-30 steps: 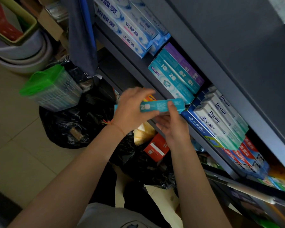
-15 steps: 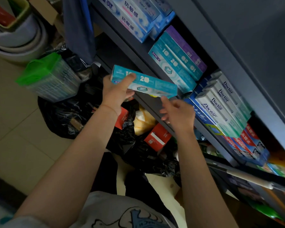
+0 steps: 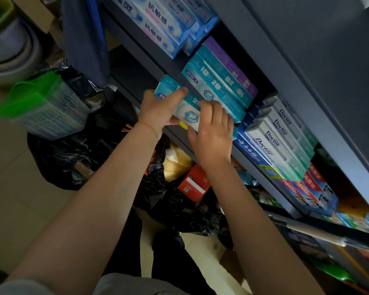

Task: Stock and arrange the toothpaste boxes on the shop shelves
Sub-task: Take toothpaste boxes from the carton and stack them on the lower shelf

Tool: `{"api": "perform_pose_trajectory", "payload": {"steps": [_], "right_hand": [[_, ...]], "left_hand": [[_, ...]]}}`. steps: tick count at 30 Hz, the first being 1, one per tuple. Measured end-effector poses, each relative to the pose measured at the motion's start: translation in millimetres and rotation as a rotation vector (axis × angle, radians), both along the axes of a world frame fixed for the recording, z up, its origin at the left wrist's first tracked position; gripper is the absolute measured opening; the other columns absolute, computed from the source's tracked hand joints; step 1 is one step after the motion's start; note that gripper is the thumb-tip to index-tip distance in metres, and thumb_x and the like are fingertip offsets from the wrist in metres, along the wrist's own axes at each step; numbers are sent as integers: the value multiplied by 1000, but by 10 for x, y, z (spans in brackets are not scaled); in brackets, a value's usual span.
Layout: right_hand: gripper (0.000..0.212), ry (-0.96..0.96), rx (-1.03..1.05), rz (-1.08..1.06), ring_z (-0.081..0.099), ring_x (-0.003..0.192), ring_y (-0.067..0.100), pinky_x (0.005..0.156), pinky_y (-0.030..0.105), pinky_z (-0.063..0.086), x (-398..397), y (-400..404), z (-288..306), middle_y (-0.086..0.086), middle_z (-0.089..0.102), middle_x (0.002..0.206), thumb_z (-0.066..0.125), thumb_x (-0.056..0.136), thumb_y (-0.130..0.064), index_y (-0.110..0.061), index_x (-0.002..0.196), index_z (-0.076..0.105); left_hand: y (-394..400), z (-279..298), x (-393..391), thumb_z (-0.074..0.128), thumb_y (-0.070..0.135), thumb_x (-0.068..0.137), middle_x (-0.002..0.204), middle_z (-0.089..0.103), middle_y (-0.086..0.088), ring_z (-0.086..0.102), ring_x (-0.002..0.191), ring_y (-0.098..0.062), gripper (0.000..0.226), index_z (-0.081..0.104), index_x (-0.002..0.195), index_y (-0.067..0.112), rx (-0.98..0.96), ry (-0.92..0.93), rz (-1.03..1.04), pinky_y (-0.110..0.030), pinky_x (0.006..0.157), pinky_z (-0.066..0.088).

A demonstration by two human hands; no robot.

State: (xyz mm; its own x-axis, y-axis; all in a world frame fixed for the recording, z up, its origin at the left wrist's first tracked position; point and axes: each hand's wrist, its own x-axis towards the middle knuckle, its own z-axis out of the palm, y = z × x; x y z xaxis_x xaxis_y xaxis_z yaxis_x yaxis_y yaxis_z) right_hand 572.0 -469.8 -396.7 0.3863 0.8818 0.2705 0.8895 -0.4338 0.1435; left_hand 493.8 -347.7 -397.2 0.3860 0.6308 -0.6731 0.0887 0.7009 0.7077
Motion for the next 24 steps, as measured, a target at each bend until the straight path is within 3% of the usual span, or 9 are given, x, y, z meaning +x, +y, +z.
{"api": "perform_pose_trajectory", "payload": {"steps": [4, 7, 9, 11, 14, 17, 20, 24], "right_hand": [[51, -65, 132, -13, 60, 100, 33, 91, 48, 50, 179, 120, 35, 17, 60, 115, 65, 78, -13, -12, 121, 38], [57, -24, 203, -45, 59, 98, 36, 89, 47, 51, 318, 233, 64, 19, 59, 111, 69, 73, -16, -11, 120, 38], [63, -59, 219, -97, 59, 93, 37, 84, 46, 51, 422, 301, 84, 19, 59, 106, 73, 68, -20, -10, 119, 38], [67, -109, 220, -167, 60, 91, 38, 82, 44, 51, 555, 362, 122, 20, 60, 103, 74, 63, -22, -9, 120, 41], [67, -195, 228, -253, 64, 83, 38, 75, 42, 54, 790, 447, 176, 19, 64, 95, 77, 52, -18, -4, 116, 61], [67, -231, 218, -281, 67, 75, 38, 67, 41, 56, 944, 497, 181, 18, 67, 86, 83, 43, -12, -2, 107, 68], [67, -184, 180, -295, 68, 82, 39, 74, 45, 56, 1019, 538, 136, 19, 69, 93, 88, 48, -10, -1, 110, 66], [60, -194, 131, -252, 66, 95, 35, 92, 48, 50, 1112, 609, 0, 14, 68, 104, 82, 60, -4, -7, 117, 64]], "left_hand": [[38, 28, 108, 78, 47, 81, 108, 71, -10, 75, 83, -20, 63, 50, 124, 12, 22, -151, -6, -35, 65, 62], [52, 56, 140, 57, 50, 96, 106, 73, -12, 75, 86, -25, 43, 47, 125, 20, 45, -267, -103, -37, 72, 61], [53, 42, 176, 46, 46, 102, 107, 72, -11, 74, 89, -25, 27, 45, 122, 29, 38, -285, -134, -39, 76, 61], [36, -28, 248, 48, 33, 102, 110, 67, -5, 70, 92, -23, 19, 45, 120, 35, 128, -246, -123, -41, 80, 59], [28, -248, 341, 54, 16, 92, 124, 50, 2, 56, 111, -18, 42, 50, 132, 28, 645, -77, -172, -39, 98, 50], [70, -379, 456, 56, 19, 87, 152, 32, -10, 29, 141, -29, 59, 44, 145, 19, 1100, 144, -376, -42, 118, 27], [89, -411, 578, 57, 27, 91, 163, 15, -8, 5, 151, -31, 65, 33, 151, 21, 1401, 409, -622, -50, 121, 13], [142, -517, 689, 49, 34, 95, 166, 9, -2, -4, 153, -26, 68, 21, 156, 25, 1585, 508, -801, -53, 122, 4]]}}
